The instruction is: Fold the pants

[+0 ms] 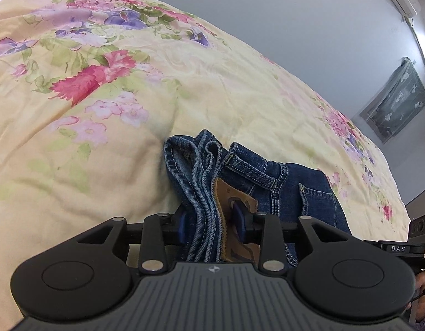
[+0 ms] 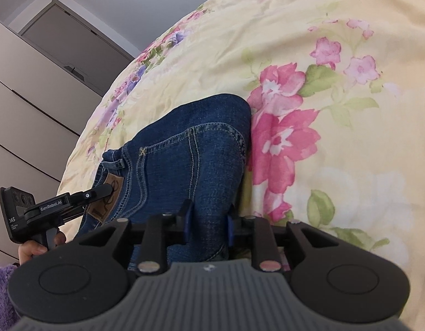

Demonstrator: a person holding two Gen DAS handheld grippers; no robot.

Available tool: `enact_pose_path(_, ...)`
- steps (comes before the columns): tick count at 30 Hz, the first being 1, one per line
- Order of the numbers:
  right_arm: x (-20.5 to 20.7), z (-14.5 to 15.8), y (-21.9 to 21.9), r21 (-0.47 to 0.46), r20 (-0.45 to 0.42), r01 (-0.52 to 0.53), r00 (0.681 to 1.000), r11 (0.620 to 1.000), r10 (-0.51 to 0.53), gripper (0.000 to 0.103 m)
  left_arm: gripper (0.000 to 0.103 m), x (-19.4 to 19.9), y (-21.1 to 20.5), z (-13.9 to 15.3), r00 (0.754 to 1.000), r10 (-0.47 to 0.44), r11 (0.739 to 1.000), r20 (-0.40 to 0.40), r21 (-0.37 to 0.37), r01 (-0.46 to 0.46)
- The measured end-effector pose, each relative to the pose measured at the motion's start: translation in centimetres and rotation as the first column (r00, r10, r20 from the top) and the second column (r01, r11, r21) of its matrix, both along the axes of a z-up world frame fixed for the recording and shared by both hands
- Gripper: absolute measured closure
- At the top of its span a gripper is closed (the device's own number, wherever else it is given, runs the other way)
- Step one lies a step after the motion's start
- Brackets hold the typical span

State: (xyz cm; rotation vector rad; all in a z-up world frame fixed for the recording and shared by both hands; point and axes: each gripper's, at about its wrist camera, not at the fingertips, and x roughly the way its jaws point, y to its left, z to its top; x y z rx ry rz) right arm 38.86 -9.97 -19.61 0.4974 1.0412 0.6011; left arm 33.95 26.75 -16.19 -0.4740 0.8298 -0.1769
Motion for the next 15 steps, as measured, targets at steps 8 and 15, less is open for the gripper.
enact_pose_path(8, -2.2, 4.1, 1.9, -0.278, 0.186, 0.032, 0.982, 0.96, 0.021, 0.068, 0.059, -2.9, -2.4, 4.7, 0.999, -0.017, 0.973, 0.04, 0.231, 0.007)
enact_pose_path(15, -9.2, 6.4, 3.4, -0.447, 0.359, -0.039, 0.907, 0.893, 0.22, 0.075, 0.074, -5.9, -6.2, 5.0, 0.98, -0.194, 0.89, -0.043, 0.413, 0.194)
